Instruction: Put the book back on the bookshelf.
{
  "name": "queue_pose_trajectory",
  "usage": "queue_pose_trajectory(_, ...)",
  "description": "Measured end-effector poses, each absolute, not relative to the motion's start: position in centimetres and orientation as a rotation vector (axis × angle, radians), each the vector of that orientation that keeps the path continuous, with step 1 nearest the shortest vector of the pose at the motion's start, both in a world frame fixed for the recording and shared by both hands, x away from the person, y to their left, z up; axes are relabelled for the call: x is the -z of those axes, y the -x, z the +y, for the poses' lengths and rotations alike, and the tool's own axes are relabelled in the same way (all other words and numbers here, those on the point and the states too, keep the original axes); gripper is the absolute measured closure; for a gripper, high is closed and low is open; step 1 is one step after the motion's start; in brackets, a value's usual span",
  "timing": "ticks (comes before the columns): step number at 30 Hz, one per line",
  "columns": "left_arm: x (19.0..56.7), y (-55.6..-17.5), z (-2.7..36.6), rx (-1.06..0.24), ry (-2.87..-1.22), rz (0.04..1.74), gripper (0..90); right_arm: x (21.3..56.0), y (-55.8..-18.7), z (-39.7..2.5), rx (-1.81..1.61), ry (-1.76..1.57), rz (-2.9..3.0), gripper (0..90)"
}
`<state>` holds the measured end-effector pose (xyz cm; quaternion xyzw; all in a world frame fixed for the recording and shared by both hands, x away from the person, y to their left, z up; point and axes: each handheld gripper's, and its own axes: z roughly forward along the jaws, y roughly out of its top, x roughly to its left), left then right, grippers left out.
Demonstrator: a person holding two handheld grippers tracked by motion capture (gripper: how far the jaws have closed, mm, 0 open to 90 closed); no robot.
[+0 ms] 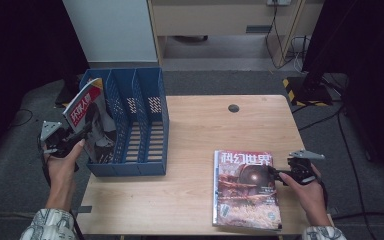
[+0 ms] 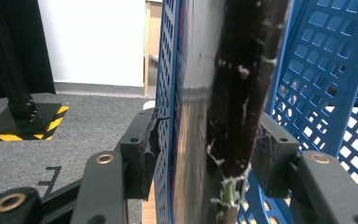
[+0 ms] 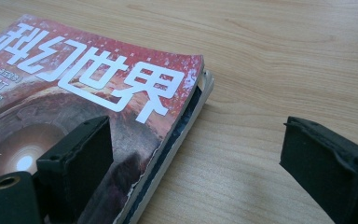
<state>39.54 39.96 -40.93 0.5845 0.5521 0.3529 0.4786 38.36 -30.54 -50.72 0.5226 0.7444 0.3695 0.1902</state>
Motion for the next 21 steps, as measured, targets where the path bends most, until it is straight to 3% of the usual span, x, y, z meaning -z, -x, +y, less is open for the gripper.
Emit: queue_pose_trajectory(21, 42.5, -35.7, 40.4, -0.845, -1.489, 1.392, 38.8, 50.7, -38.4, -30.6, -1.033, -1.477, 2.088, 9.1)
